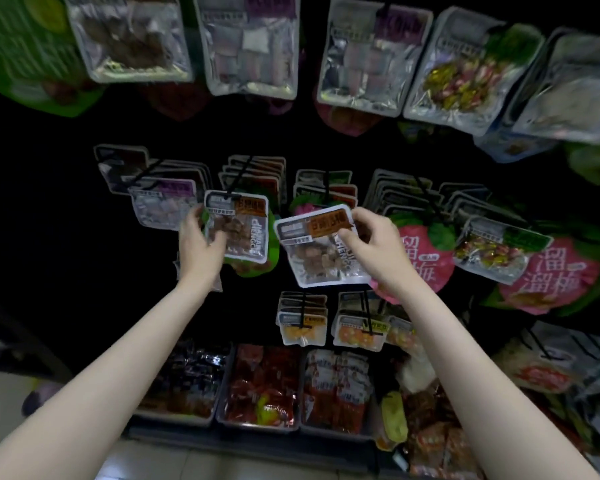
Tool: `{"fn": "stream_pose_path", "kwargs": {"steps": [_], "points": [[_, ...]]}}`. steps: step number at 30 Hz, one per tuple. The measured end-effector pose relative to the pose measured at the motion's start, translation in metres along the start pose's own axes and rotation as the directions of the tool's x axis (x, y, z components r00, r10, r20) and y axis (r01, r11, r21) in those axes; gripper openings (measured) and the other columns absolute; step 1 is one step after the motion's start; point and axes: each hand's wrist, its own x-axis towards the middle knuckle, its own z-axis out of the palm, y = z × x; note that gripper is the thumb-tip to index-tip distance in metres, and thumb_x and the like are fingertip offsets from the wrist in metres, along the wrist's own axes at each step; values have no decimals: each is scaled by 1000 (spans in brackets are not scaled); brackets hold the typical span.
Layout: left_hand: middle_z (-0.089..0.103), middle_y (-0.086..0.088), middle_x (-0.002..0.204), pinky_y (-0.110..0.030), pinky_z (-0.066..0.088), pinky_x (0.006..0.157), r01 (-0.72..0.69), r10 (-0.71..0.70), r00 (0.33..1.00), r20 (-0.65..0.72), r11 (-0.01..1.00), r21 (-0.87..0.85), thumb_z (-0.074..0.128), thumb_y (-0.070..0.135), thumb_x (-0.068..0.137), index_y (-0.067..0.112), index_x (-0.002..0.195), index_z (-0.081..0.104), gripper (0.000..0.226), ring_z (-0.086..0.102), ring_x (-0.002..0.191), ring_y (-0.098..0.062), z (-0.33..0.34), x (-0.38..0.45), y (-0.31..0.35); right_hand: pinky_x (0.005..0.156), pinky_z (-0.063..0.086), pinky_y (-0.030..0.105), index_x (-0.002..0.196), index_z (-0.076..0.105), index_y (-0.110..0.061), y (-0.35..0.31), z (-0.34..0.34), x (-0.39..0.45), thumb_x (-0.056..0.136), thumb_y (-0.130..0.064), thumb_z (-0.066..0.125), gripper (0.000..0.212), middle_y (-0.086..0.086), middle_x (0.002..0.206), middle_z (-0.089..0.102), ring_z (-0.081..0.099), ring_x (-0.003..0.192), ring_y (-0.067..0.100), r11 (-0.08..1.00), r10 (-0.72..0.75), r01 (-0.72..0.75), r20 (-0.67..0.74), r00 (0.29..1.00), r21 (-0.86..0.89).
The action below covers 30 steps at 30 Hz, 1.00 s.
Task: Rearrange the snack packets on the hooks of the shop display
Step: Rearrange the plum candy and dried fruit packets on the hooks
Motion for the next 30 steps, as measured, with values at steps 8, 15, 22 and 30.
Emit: {"fn": "stream_pose_path", "kwargs": {"steps": [8,15,22,30], "points": [[36,-7,147,-30,34,98,181,-138,962,235,968,-172,45,17,98,15,145,26,51,38,132,-23,-17,45,1,73,29,18,102,61,0,-37,58,23,93,-14,54,18,4,102,43,44,94,14,996,74,-73,3,997,-49],[38,-7,146,-31,34,100,219,-180,946,268,968,-125,51,18,95,14,147,23,59,39,131,-24,-22,58,-12,97,31,29,101,57,7,-34,93,24,95,-14,51,23,13,142,39,36,131,26,968,238,-207,248,939,-145],[62,-10,102,-31,40,84,5,21,987,157,986,-168,64,12,86,9,95,58,11,57,101,-25,-28,50,-17,109,22,31,98,59,-13,-30,107,42,95,-13,51,9,8,150,29,26,139,22,980,197,-193,315,928,-43],[61,-14,92,-34,47,81,-135,250,939,236,899,-417,57,10,87,13,80,46,13,59,88,-20,-95,26,-28,95,37,12,77,51,-21,-41,96,42,94,-15,52,18,2,139,36,33,133,16,981,-64,2,316,947,192]]}}
